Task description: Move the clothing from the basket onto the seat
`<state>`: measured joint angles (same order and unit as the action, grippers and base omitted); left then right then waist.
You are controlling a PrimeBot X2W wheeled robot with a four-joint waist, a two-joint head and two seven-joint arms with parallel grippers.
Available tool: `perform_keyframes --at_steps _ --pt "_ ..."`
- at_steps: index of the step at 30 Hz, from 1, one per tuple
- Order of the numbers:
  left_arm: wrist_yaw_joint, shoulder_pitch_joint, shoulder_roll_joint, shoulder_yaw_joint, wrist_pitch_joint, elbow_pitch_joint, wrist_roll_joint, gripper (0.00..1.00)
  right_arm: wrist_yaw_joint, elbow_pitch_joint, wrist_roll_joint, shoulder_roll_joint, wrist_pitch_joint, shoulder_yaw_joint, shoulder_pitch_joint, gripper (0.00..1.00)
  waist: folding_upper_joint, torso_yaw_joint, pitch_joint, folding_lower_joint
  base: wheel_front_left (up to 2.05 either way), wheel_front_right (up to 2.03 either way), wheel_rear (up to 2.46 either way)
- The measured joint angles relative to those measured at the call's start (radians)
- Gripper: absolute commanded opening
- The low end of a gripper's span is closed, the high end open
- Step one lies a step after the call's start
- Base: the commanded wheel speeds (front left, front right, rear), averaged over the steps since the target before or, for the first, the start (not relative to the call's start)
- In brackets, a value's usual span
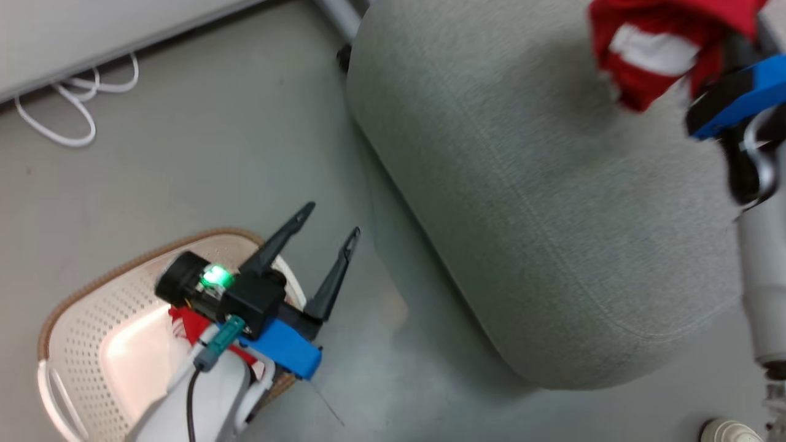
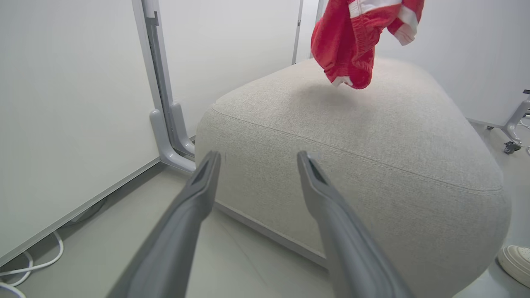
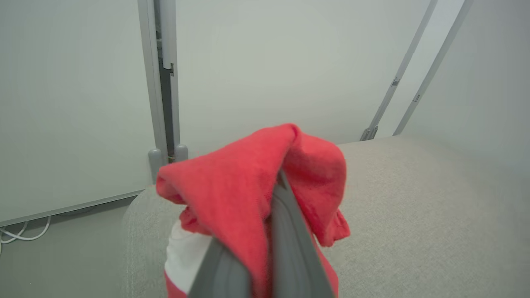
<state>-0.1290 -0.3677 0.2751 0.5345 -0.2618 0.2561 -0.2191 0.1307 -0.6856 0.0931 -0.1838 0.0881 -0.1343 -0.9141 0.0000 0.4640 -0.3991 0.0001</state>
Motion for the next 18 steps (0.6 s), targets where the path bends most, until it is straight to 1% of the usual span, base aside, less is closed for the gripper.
perform_keyframes --at_steps 4,6,10,14,18 --pt "0.000 -0.066 0.039 -0.003 0.000 -0.018 0.009 1.00 0.000 0.004 -0.015 -0.058 -0.003 -0.095 -0.064 0.00 0.0000 -0.033 -0.091 0.0000 0.00 0.00 0.00" --pt "0.000 -0.092 0.046 -0.008 0.000 -0.030 0.013 1.00 0.000 0.001 -0.021 -0.078 0.007 -0.147 -0.081 0.00 0.0000 -0.050 -0.136 0.0001 0.00 0.00 0.00" --pt "0.000 -0.128 0.062 -0.006 0.000 -0.050 0.026 1.00 0.000 -0.023 -0.020 -0.102 0.039 -0.231 -0.096 0.00 0.0000 -0.085 -0.217 0.0001 0.00 0.00 0.00" --pt "0.000 -0.159 0.067 0.000 0.000 -0.064 0.030 1.00 0.000 -0.078 -0.012 -0.116 0.055 -0.278 -0.094 0.00 0.0000 -0.122 -0.281 0.0001 0.00 0.00 0.00" --pt "0.000 -0.172 0.072 -0.002 0.000 -0.064 0.035 1.00 0.000 -0.129 -0.009 -0.115 0.077 -0.306 -0.089 0.00 0.0000 -0.151 -0.324 0.0001 0.00 0.00 0.00"
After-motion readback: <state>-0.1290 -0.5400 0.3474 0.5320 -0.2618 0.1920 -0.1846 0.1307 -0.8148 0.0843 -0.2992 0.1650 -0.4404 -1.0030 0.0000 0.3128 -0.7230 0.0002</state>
